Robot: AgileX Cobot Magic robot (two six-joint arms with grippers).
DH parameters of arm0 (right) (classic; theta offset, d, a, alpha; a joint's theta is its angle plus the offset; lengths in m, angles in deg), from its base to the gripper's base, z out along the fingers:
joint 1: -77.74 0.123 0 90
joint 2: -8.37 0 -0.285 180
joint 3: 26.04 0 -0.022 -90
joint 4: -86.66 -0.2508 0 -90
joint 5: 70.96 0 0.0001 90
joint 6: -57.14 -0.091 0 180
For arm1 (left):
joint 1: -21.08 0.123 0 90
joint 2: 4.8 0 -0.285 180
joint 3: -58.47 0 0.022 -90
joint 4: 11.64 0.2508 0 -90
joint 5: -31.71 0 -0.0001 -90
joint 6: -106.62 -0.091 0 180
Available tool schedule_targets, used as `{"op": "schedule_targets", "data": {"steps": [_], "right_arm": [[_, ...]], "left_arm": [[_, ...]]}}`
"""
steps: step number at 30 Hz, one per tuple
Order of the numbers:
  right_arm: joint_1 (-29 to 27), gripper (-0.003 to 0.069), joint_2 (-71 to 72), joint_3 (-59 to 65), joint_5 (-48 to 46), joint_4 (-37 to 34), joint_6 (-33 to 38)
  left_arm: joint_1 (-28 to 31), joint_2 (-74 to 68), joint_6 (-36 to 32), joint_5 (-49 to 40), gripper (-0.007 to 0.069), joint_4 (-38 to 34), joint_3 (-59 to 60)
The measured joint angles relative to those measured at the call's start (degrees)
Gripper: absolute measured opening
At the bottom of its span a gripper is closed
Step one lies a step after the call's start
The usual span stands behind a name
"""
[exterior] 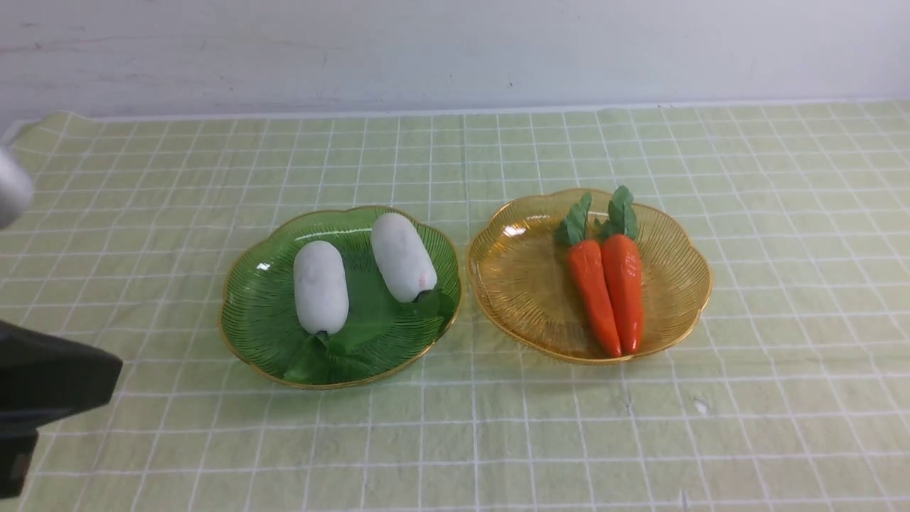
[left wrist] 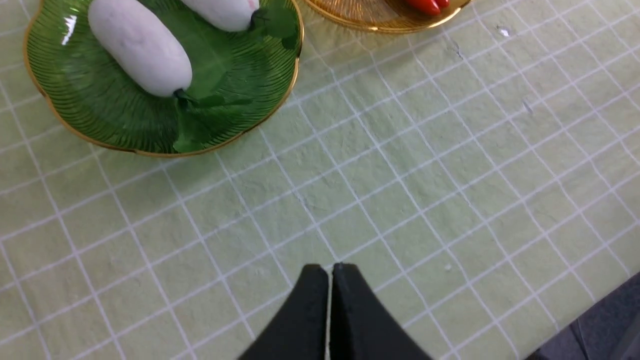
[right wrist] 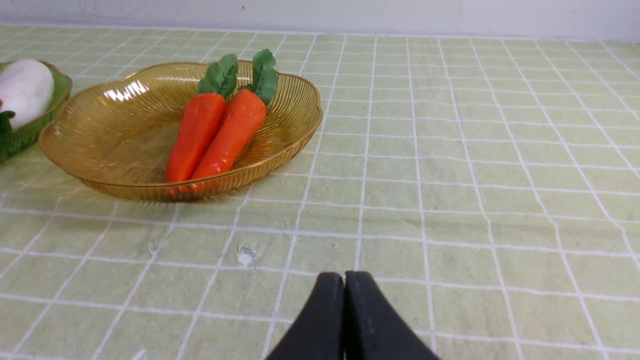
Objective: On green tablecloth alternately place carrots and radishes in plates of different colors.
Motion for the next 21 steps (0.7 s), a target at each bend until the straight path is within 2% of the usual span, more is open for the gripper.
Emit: {"op": "schedule_targets", "data": {"steps": [14,21], "right_arm": [[-2.4,-0.0015,0.0,0.0,0.2,1.1,-0.2],[-2.8,-0.0015,0.0,0.0,0.2,1.4,-0.2]], "left_arm": [[0.0,2.0,0.0,0.0,-0.0008,-0.4,1.1],[0.0,5.2,0.0,0.1,-0.0008,6.8,-1.0]]}}
